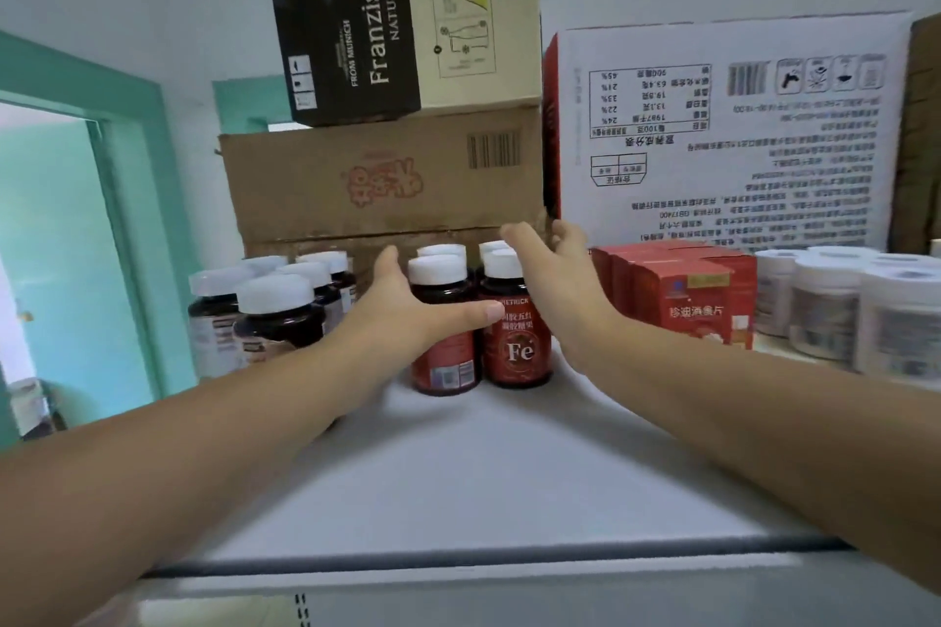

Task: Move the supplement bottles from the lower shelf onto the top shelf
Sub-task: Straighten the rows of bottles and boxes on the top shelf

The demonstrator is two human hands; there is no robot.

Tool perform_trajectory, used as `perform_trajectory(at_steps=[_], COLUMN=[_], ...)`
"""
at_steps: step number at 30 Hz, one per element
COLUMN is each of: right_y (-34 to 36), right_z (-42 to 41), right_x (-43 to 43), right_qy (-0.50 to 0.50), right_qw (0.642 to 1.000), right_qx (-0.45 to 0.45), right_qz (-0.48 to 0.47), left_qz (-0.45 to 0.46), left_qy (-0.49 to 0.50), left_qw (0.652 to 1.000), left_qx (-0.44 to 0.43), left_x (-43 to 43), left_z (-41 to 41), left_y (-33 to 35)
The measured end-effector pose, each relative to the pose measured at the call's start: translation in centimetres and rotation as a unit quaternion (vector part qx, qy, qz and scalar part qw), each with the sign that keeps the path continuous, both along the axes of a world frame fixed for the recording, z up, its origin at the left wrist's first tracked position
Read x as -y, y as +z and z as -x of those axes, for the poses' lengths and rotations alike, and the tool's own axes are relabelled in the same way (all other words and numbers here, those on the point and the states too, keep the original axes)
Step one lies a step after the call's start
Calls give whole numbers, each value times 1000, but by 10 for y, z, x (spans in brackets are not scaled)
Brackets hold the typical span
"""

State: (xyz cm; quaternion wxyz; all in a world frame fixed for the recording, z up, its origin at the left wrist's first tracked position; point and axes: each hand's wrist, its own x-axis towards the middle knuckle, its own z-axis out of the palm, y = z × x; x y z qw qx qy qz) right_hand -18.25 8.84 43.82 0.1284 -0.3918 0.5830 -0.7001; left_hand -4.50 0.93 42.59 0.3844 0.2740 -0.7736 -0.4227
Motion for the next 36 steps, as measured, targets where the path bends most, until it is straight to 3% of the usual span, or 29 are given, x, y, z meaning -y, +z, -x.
perform_trajectory(at_steps=[5,10,18,36], right_y=[-16,-22,-29,-33], right_z=[14,19,29,36], right_x=[14,21,24,23], right_qy=[32,70,149,123], right_qw=[999,996,986,989], right_qx=[26,46,70,78], right_qz=[0,-32,-29,-32], left_qz=[-54,-70,-97,-54], left_qy=[-45,-77,-91,-53], left_qw=[993,988,984,995], left_qx=[-91,-116,-121,-67], left_x=[11,15,21,16], left_z=[16,19,19,19], left_y=[-18,-22,-27,-28])
